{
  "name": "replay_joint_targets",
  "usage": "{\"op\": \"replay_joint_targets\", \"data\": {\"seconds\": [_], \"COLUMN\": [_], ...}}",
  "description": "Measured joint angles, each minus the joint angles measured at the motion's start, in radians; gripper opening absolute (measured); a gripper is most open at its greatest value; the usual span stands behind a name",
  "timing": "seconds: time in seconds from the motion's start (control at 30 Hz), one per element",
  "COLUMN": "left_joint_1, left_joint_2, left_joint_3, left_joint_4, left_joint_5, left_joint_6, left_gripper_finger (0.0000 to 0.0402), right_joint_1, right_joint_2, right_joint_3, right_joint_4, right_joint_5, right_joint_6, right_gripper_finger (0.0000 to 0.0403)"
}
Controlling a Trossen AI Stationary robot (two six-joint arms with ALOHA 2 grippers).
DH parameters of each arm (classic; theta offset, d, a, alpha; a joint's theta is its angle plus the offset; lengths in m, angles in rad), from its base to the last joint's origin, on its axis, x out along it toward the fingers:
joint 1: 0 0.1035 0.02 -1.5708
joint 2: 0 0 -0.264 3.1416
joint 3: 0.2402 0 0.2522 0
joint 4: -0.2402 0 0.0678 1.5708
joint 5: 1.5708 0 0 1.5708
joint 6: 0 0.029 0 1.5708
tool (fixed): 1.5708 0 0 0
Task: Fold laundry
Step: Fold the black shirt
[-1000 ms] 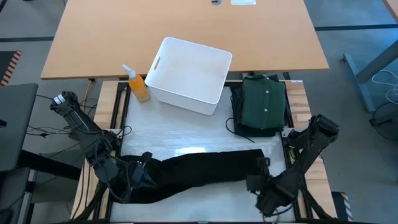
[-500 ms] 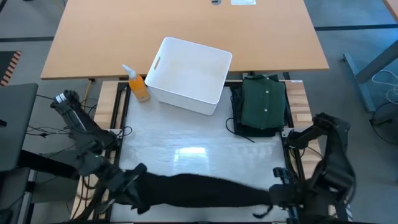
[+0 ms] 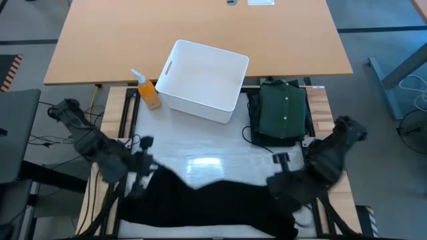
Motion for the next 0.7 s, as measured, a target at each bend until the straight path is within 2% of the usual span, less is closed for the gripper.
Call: {"op": "replay_joint_targets", "data": {"seconds": [0.13,0.27,0.33,0.5,0.63,0.7], "left_joint_1": [0.164,0.363,0.478,0.772,0.937,1.0], "left_joint_2": [0.0,-0.012,-0.012,0.033,0.073,0.096], "left_joint_3": [-0.003,-0.003,-0.003,-0.003,-0.003,-0.002], "left_joint_4": [-0.172,-0.187,-0.188,-0.189,-0.141,-0.112], "left_joint_5": [0.031,0.082,0.128,0.271,0.293,0.322], "left_joint_6": [0.017,0.183,0.27,0.46,0.59,0.622], "left_gripper_finger": [0.0,0.0,0.0,0.0,0.0,0.0], "right_joint_1": [-0.137,-0.261,-0.321,-0.446,-0.511,-0.546], "right_joint_2": [-0.013,-0.025,-0.026,-0.019,-0.021,-0.02], "right_joint_3": [-0.141,-0.283,-0.337,-0.414,-0.424,-0.424], "right_joint_4": [-0.006,-0.007,-0.008,-0.006,-0.005,-0.006], "right_joint_5": [-0.036,-0.037,-0.005,0.203,0.444,0.491], "right_joint_6": [-0.101,-0.252,-0.337,-0.524,-0.592,-0.6], "right_gripper_finger": [0.0011,0.0011,0.0011,0.0011,0.0011,0.0011]}}
